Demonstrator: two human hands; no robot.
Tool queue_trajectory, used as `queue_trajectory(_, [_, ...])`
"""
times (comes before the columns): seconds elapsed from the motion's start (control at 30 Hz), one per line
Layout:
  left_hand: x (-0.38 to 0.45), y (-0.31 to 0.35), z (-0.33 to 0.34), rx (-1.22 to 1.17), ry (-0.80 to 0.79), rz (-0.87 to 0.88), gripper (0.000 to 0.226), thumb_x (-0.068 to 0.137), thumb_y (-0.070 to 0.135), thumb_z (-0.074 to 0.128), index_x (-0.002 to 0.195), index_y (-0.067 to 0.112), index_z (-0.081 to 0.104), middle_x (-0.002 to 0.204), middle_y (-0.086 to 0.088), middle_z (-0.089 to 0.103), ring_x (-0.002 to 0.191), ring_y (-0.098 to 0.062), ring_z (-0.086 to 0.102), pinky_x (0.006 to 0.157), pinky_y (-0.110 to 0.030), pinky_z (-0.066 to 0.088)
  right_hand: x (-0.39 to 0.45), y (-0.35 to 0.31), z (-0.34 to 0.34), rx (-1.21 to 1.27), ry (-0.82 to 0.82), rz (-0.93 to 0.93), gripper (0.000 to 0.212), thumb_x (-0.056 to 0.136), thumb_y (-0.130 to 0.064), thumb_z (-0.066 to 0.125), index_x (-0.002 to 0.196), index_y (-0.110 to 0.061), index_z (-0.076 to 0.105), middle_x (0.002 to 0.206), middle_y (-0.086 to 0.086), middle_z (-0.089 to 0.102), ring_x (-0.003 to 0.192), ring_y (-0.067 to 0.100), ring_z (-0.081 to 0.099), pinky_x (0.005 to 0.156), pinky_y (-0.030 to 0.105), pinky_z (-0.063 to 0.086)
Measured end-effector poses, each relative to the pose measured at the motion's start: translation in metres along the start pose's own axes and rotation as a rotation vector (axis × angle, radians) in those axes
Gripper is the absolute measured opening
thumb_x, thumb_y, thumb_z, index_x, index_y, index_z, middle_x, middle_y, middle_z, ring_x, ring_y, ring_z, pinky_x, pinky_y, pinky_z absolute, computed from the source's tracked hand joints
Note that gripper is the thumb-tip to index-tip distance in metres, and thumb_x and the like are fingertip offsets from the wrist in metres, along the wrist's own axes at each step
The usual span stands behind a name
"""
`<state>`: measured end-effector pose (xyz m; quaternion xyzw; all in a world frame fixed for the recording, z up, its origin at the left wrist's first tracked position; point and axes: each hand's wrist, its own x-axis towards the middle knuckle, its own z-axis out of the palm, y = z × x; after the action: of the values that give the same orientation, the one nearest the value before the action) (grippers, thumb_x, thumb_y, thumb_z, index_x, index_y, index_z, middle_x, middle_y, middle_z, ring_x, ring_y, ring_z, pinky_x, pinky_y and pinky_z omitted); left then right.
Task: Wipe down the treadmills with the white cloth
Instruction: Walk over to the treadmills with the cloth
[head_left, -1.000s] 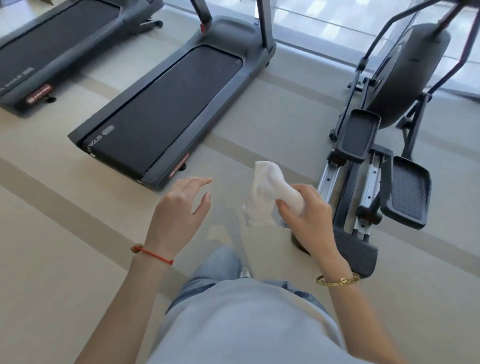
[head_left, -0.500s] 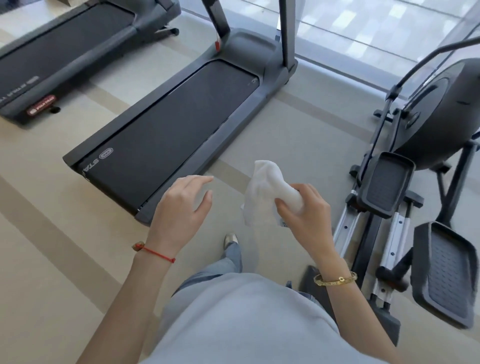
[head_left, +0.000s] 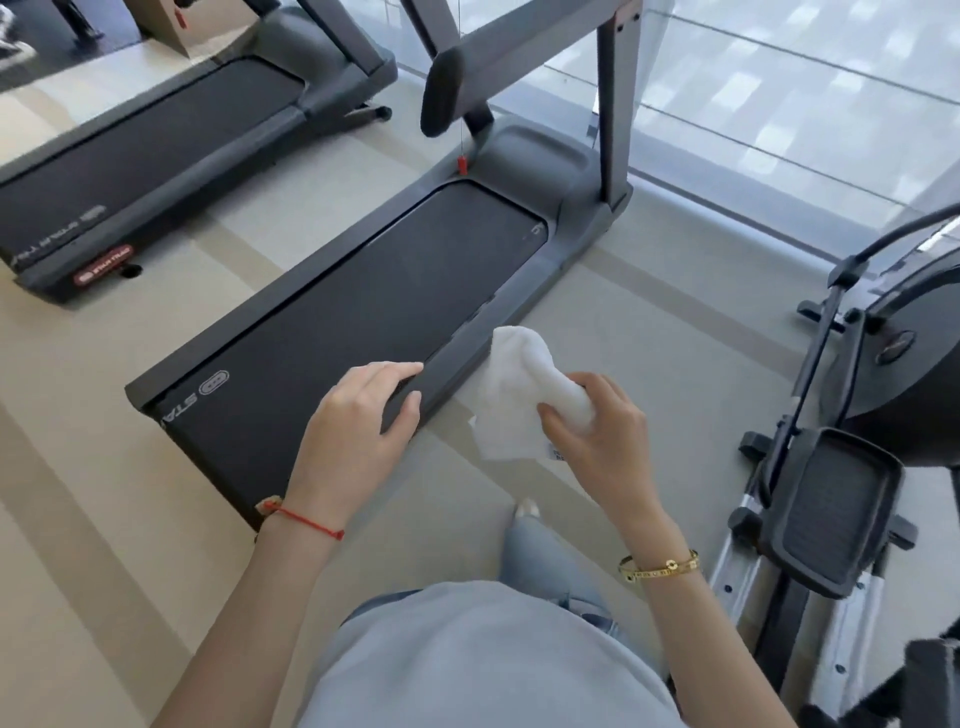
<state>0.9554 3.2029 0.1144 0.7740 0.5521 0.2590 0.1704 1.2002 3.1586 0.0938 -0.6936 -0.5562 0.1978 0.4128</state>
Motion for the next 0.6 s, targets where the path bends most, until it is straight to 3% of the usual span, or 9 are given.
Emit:
queue_trajectory(0.13, [0.071, 0.000, 0.022, 0.013, 0.009, -0.033, 0.028, 0.097, 0.019, 0.061, 0.125, 0.019, 0.066, 0.123, 0.006, 0.066, 0.119, -0.011, 0.057, 0.101, -0.023, 0.041, 0.079, 0.018, 0.007, 0.015, -0.019, -0.019, 0.021, 0.079, -0.013, 0.076, 0.097, -0.015, 0.065, 0.090, -0.005, 0.060, 0.082, -0.006, 0.053, 0.068, 0.004, 0.037])
queue_trajectory(0.6, [0.330, 0.033, 0.073, 0.046, 0.224, -0.141, 0.032, 0.098, 0.022, 0.057, 0.129, 0.019, 0.063, 0.127, 0.005, 0.064, 0.123, -0.010, 0.054, 0.104, -0.026, 0.042, 0.404, 0.043, -0.005, 0.022, -0.089, -0.317, 0.025, 0.082, -0.020, 0.072, 0.105, -0.022, 0.061, 0.100, -0.010, 0.058, 0.087, 0.002, 0.054, 0.072, 0.005, 0.037])
